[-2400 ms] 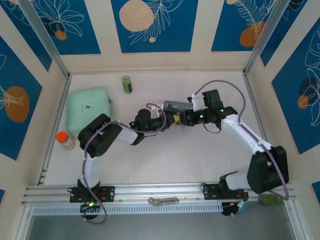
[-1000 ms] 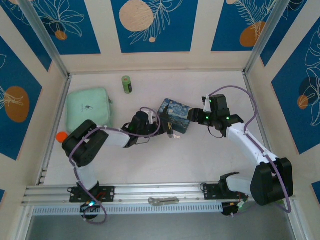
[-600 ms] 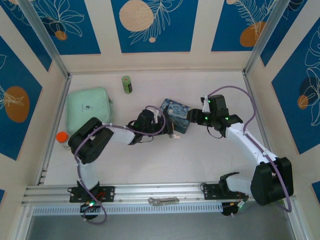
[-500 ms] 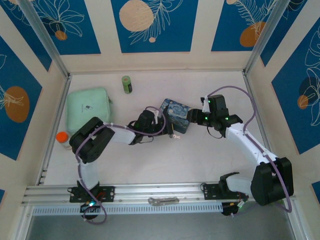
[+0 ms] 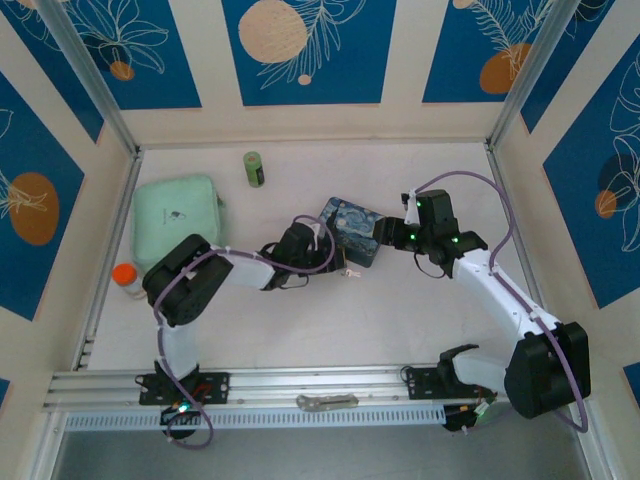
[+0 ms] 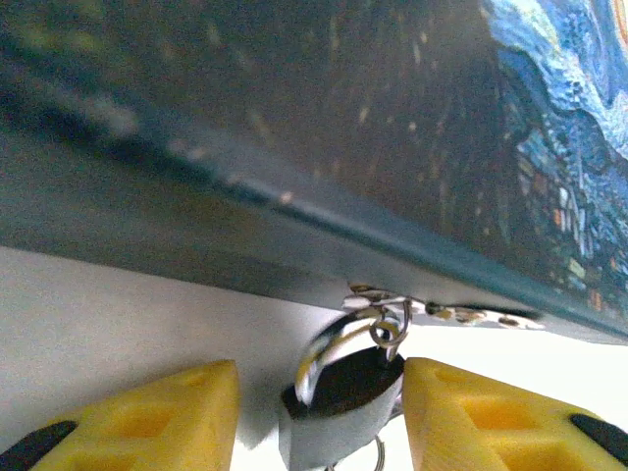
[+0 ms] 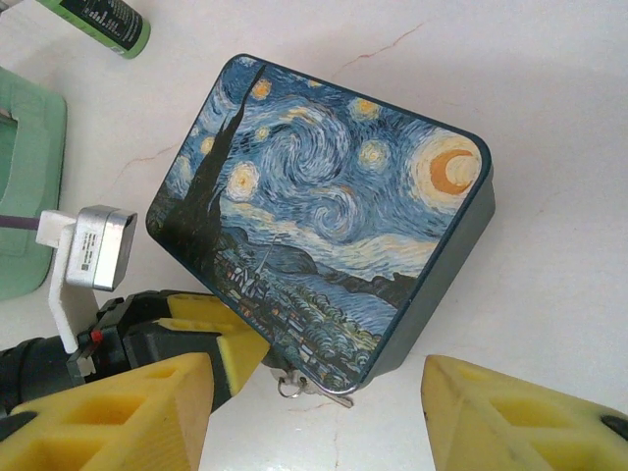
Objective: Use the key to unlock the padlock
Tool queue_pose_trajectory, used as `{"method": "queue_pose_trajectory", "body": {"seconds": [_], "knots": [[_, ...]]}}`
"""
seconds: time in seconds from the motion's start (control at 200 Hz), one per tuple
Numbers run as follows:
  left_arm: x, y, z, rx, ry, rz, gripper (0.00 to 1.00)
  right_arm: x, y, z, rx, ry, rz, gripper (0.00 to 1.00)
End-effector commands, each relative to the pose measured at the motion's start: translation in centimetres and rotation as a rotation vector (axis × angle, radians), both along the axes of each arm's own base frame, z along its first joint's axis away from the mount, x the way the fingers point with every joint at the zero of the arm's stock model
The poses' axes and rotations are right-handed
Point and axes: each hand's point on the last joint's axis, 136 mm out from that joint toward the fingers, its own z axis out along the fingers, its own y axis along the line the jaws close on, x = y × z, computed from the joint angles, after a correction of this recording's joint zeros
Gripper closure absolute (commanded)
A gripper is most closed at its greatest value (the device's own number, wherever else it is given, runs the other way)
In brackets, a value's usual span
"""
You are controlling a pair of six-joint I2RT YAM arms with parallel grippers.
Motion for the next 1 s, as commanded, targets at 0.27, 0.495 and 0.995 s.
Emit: {"method": "queue_pose_trajectory", "body": {"seconds": [0.27, 0.495, 0.995], "knots": [[-1.5, -2.6, -2.2, -0.033, 0.065, -0.053, 0.66, -0.7, -0.3, 0.4, -0.016, -0.006, -0.006, 0.42], [-2.3, -2.4, -2.3, -0.064, 0.083, -0.052, 0.76, -0.8, -0.2, 0.3, -0.005, -0.001, -0.011, 0.42], [-4.3, -2.1, -1.7, -0.123, 0.067, -0.069, 0.62, -0.9, -0.1, 0.8, -0.013, 0.002, -0.003, 0.42]]}}
